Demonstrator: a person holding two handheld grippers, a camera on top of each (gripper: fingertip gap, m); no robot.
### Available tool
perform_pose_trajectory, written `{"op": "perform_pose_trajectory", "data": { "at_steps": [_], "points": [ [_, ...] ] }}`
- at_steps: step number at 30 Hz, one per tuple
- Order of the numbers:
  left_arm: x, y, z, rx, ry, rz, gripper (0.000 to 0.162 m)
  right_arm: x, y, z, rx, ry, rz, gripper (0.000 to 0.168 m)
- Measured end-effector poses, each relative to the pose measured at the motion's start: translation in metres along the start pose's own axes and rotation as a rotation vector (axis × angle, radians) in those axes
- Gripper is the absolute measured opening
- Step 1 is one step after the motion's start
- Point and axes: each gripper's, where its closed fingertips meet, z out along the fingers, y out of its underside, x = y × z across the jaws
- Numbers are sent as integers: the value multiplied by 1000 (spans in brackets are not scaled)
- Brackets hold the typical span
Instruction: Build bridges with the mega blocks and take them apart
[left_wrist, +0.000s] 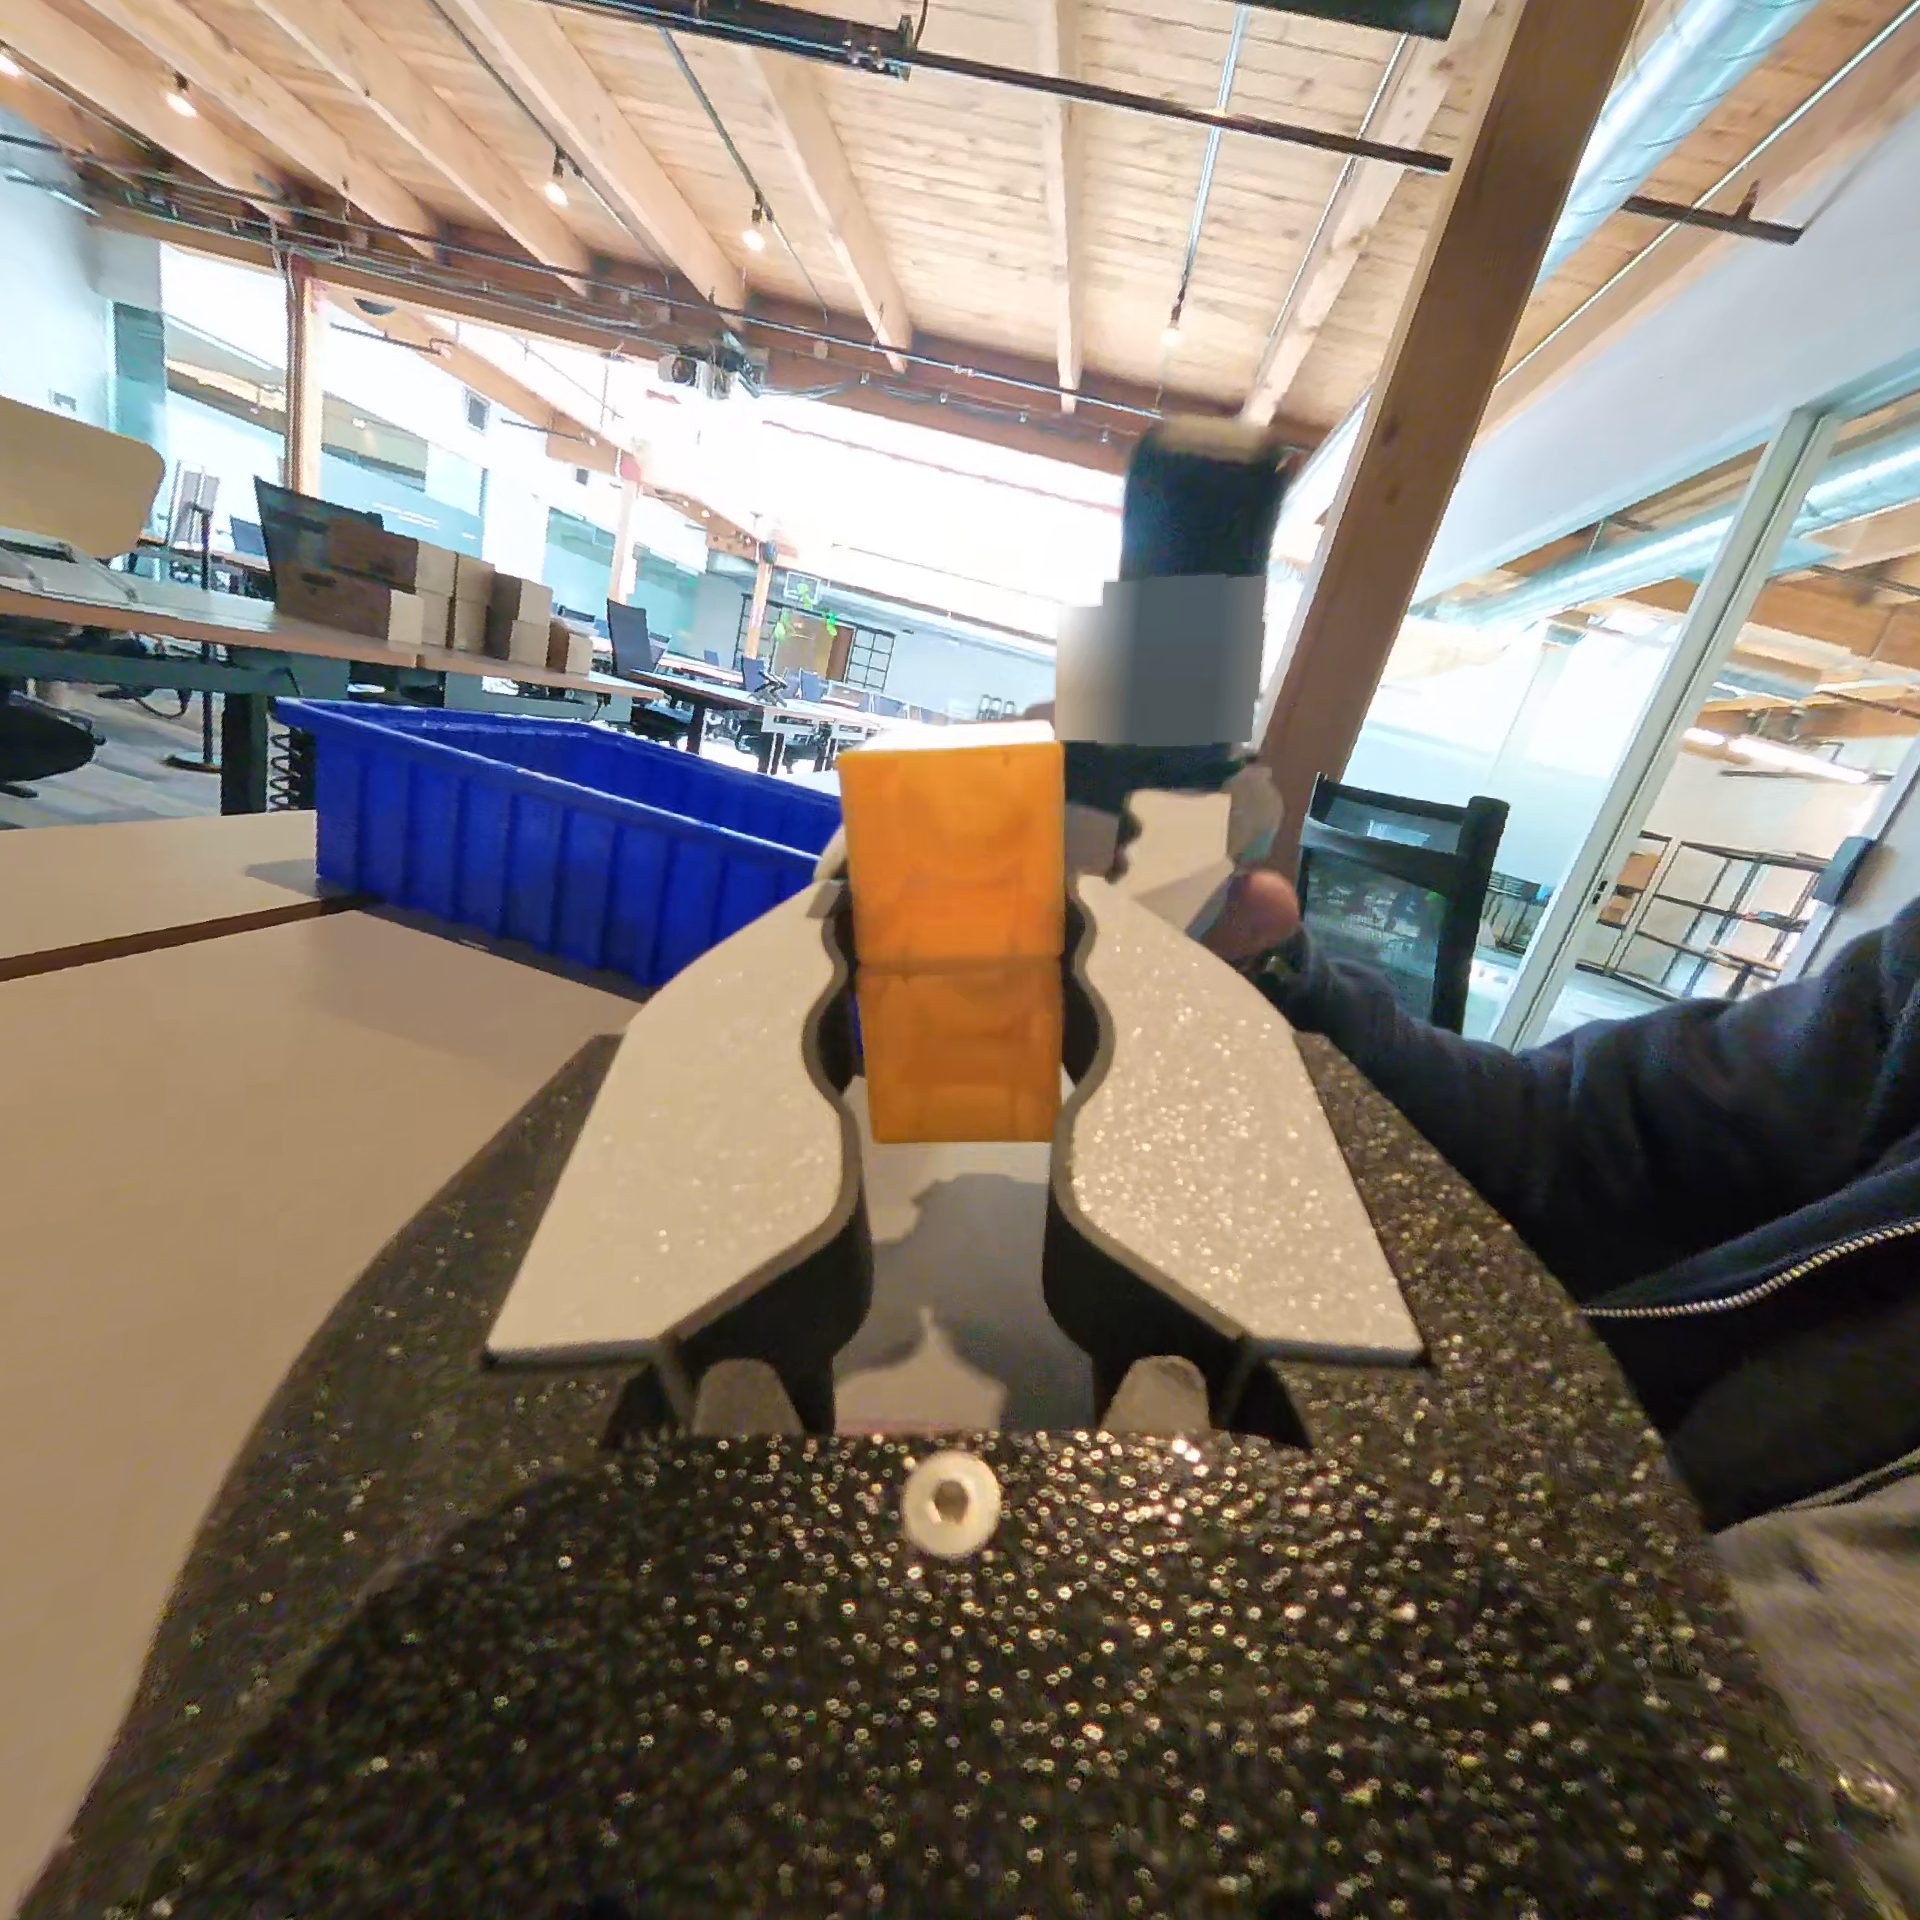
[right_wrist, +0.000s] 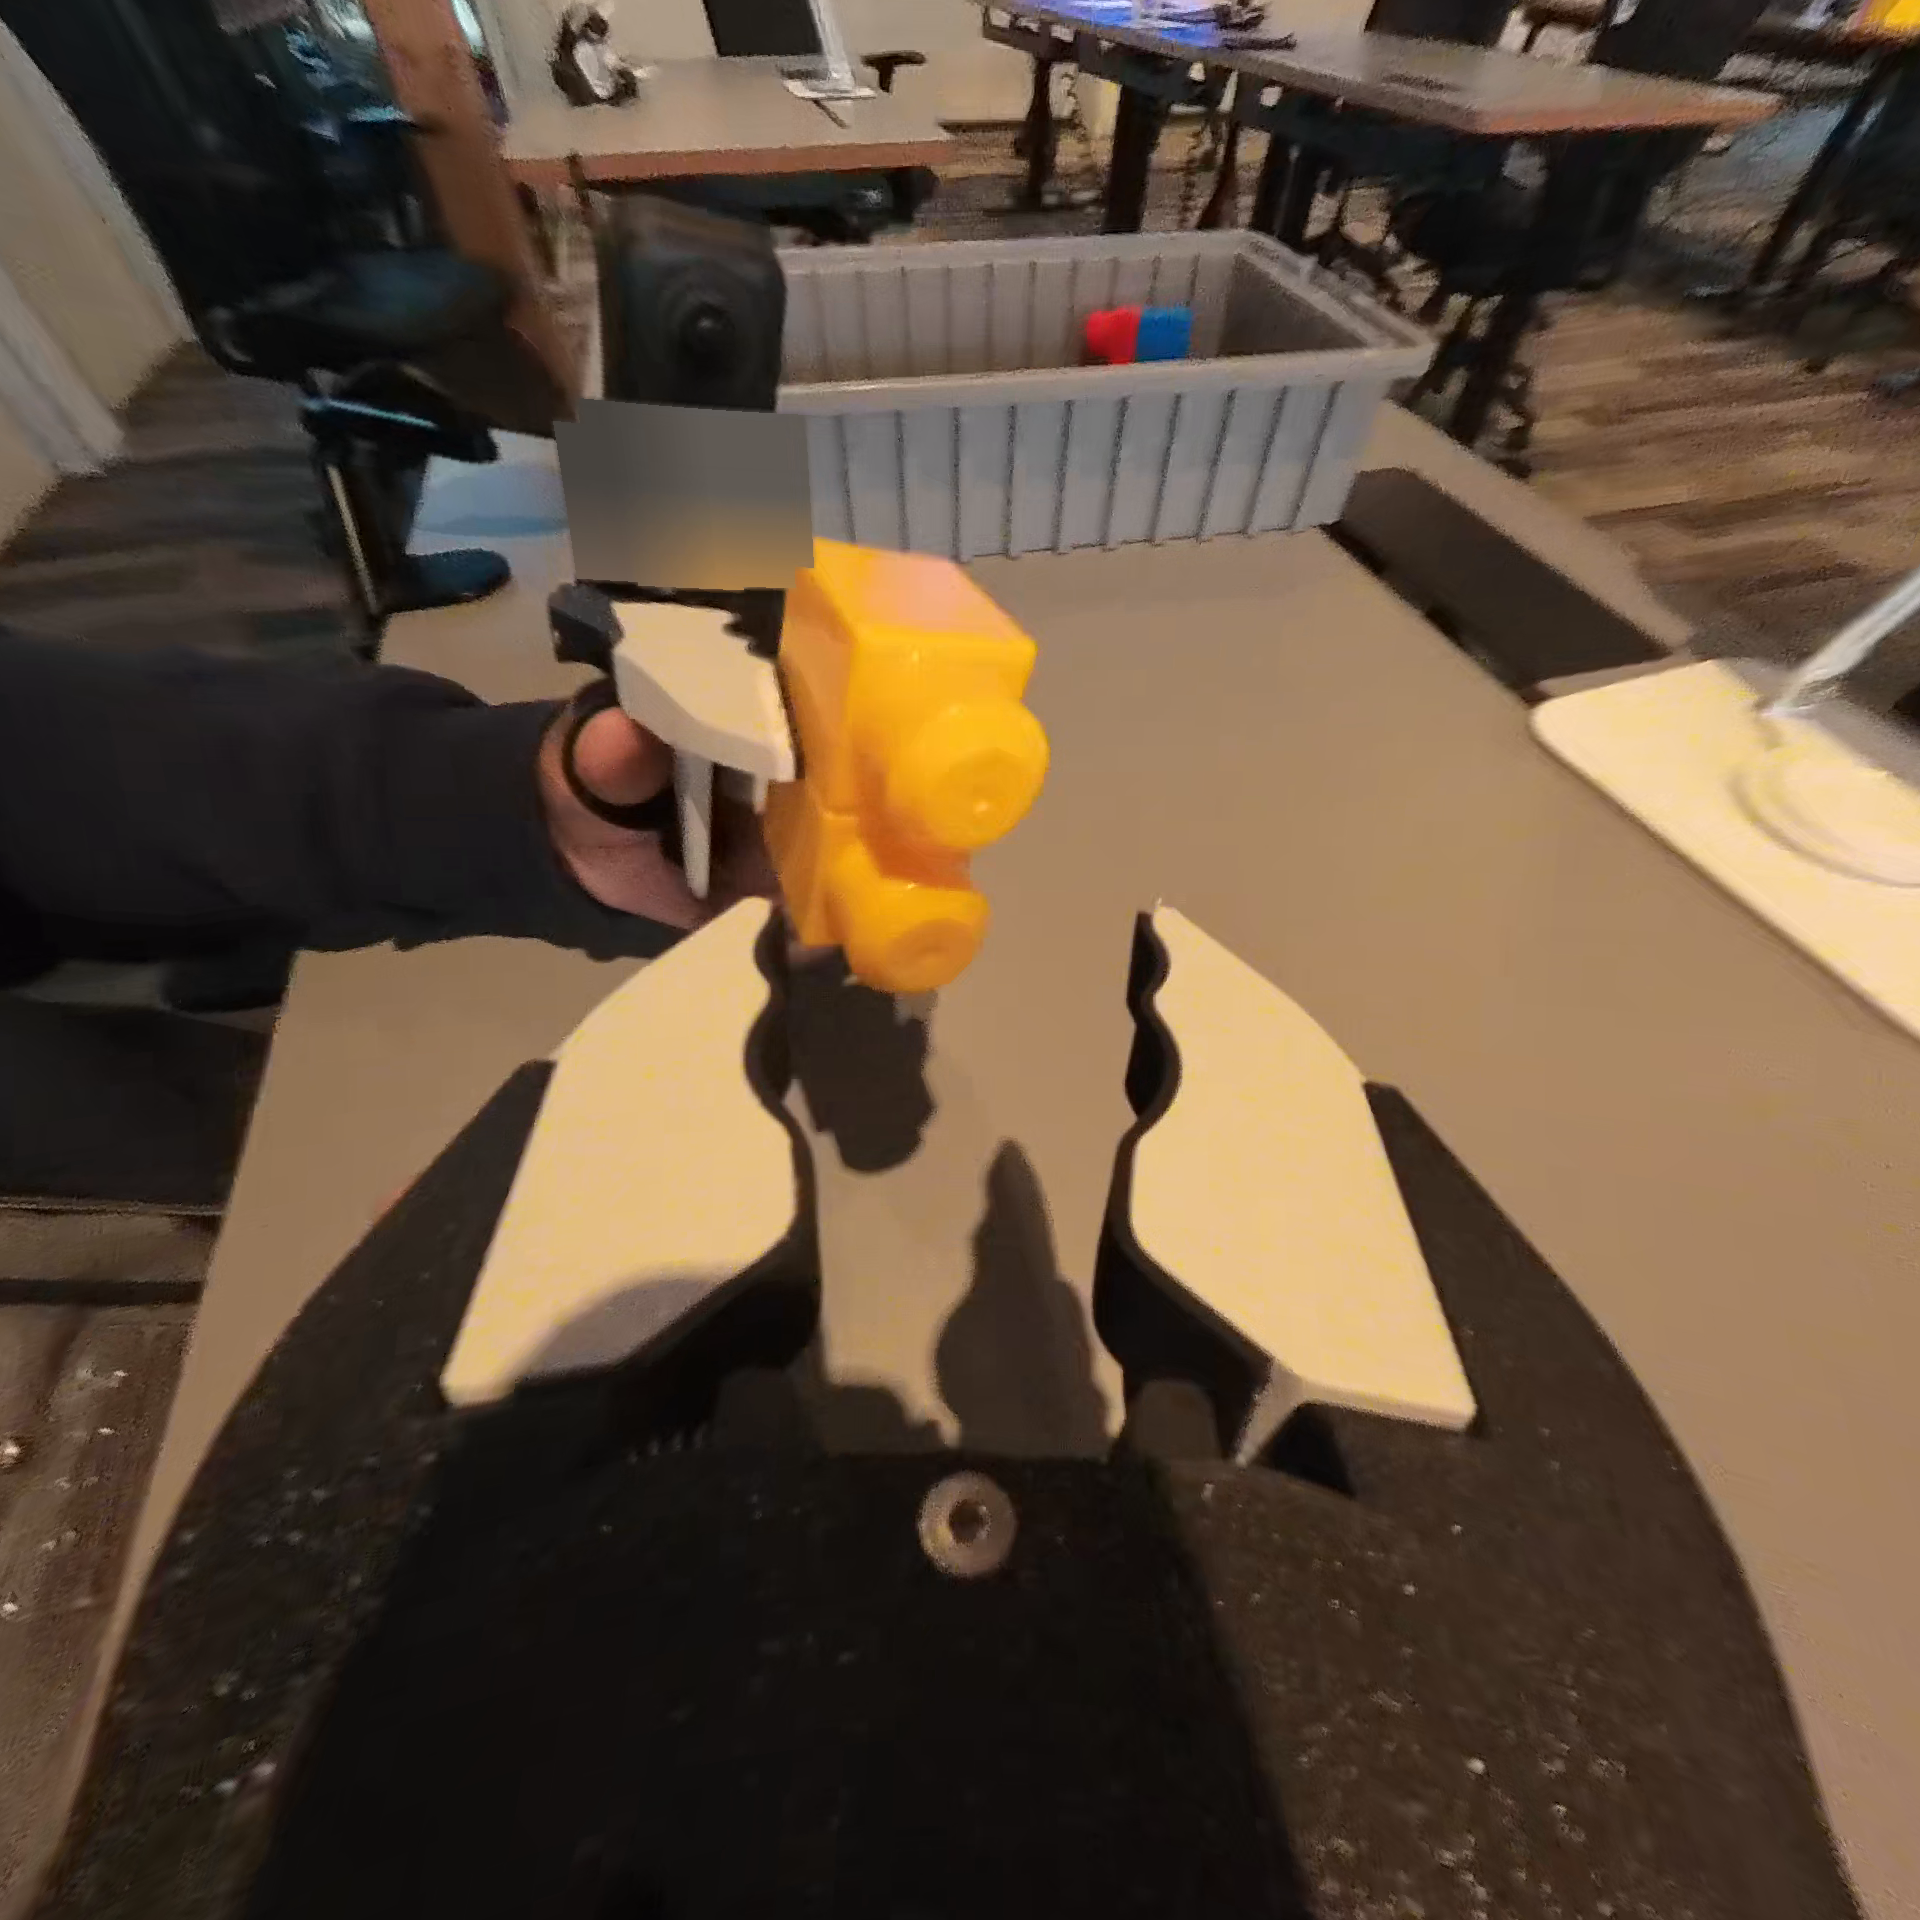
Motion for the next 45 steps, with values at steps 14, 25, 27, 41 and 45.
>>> {"op": "perform_pose_trajectory", "data": {
  "at_steps": [14, 25, 27, 41, 45],
  "points": [
    [7, 3, 8, -11, 49, 1, 36, -27, 9, 18, 81, -252, 230, 44],
    [12, -4, 6, 53, 88, -70, 36, -27, 10, 15, 62, -195, 81, 35],
    [9, -26, -5, 189, 97, -120, 36, -25, 19, 16, 8, -159, 16, 35],
    [3, 5, 3, -80, -25, 115, 35, 167, 63, -227, -435, 848, 101, 35],
    [6, 12, 9, -105, -15, 122, 36, 203, 127, -296, -651, 921, 355, 35]
  ]
}}
